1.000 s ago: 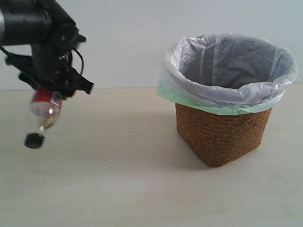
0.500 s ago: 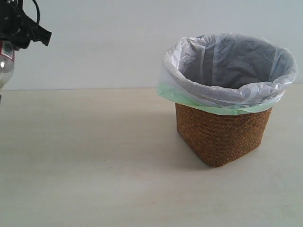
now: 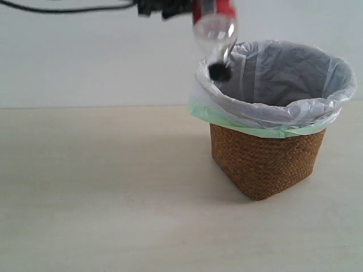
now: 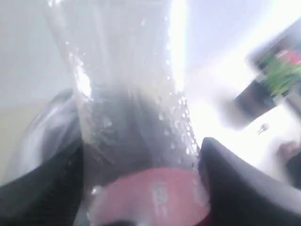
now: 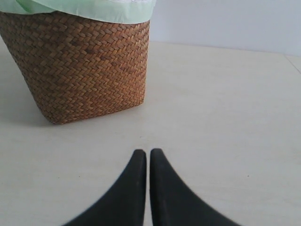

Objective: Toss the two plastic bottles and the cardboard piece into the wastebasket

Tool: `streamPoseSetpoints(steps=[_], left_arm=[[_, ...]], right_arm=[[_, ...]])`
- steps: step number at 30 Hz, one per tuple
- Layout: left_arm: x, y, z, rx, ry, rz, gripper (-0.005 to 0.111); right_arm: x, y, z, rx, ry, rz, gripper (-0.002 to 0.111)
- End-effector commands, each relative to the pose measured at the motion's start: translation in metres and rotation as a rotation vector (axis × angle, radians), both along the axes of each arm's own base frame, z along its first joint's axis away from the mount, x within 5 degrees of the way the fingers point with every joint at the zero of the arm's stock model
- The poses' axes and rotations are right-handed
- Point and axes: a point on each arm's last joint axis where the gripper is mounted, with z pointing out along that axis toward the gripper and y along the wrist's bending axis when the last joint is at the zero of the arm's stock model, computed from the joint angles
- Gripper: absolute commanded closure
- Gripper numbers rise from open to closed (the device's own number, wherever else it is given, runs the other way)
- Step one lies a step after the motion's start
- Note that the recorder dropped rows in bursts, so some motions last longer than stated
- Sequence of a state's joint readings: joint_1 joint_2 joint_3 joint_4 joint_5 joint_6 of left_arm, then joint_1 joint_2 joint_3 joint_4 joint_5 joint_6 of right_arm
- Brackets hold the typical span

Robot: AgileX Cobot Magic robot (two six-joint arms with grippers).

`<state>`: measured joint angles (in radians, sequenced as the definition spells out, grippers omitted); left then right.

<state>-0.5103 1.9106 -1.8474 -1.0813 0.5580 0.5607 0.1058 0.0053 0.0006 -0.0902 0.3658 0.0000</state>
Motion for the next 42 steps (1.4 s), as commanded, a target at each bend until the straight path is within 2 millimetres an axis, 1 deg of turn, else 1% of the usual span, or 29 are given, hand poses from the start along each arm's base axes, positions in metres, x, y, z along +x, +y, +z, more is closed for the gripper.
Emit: streamPoseSetpoints(steps=[1,2,4,7,10,13,16,19,21,22,24,26,29,30,34,37,42], left_arm=[[-0.007,-0.028,0.038,-0.193,-0.150,-0.006,0.037],[-0.004,-0.037,0.031,-0.181,-0.154,-0.008,0.018],[0.002,-0.047,0.017,-0.154,-0.148,-0.006,-0.003],[0.016,-0.051,-0.004,-0.141,-0.115,0.054,-0.001],[0.021,-0.051,-0.010,-0.139,-0.107,0.085,-0.001],[0.021,-0.051,-0.009,-0.141,-0.109,0.087,-0.001],[0.018,-0.047,-0.001,-0.145,-0.126,0.086,-0.001],[0.013,-0.044,0.008,-0.107,-0.177,0.068,0.000],[0.008,-0.043,0.013,-0.066,-0.216,0.044,0.004],[0.006,-0.042,0.016,-0.048,-0.228,0.031,0.010],[0.000,-0.040,0.021,-0.016,-0.249,0.004,0.028],[-0.007,-0.038,0.027,0.018,-0.274,-0.033,0.053],[-0.016,-0.036,0.032,0.091,-0.311,-0.096,0.098],[-0.020,-0.035,0.033,0.124,-0.327,-0.123,0.102],[-0.029,-0.027,0.038,0.206,-0.317,-0.159,0.103],[-0.030,-0.013,0.044,0.280,-0.277,-0.079,0.103],[-0.041,0.012,0.058,0.450,-0.275,0.017,0.103]], right_arm=[[0.000,0.000,0.001,-0.001,-0.010,-0.004,0.108],[0.000,0.000,0.001,-0.001,-0.010,-0.004,0.108],[0.000,0.000,0.001,-0.001,-0.010,-0.004,0.108],[0.000,0.000,0.001,-0.001,-0.010,-0.004,0.108],[0.000,0.000,0.001,-0.001,-0.010,-0.004,0.108],[0.000,0.000,0.001,-0.001,-0.010,-0.004,0.108],[0.000,0.000,0.001,-0.001,-0.010,-0.004,0.108],[0.000,0.000,0.001,-0.001,-0.010,-0.004,0.108],[0.000,0.000,0.001,-0.001,-0.010,-0.004,0.108],[0.000,0.000,0.001,-0.001,-0.010,-0.004,0.108],[0.000,0.000,0.001,-0.001,-0.010,-0.004,0.108],[0.000,0.000,0.001,-0.001,-0.010,-0.004,0.108],[0.000,0.000,0.001,-0.001,-0.010,-0.004,0.108],[0.000,0.000,0.001,-0.001,-0.010,-0.004,0.108],[0.000,0.000,0.001,-0.001,-0.010,-0.004,0.108],[0.000,0.000,0.001,-0.001,-0.010,-0.004,0.108],[0.000,0.000,0.001,-0.001,-0.010,-0.004,0.108]])
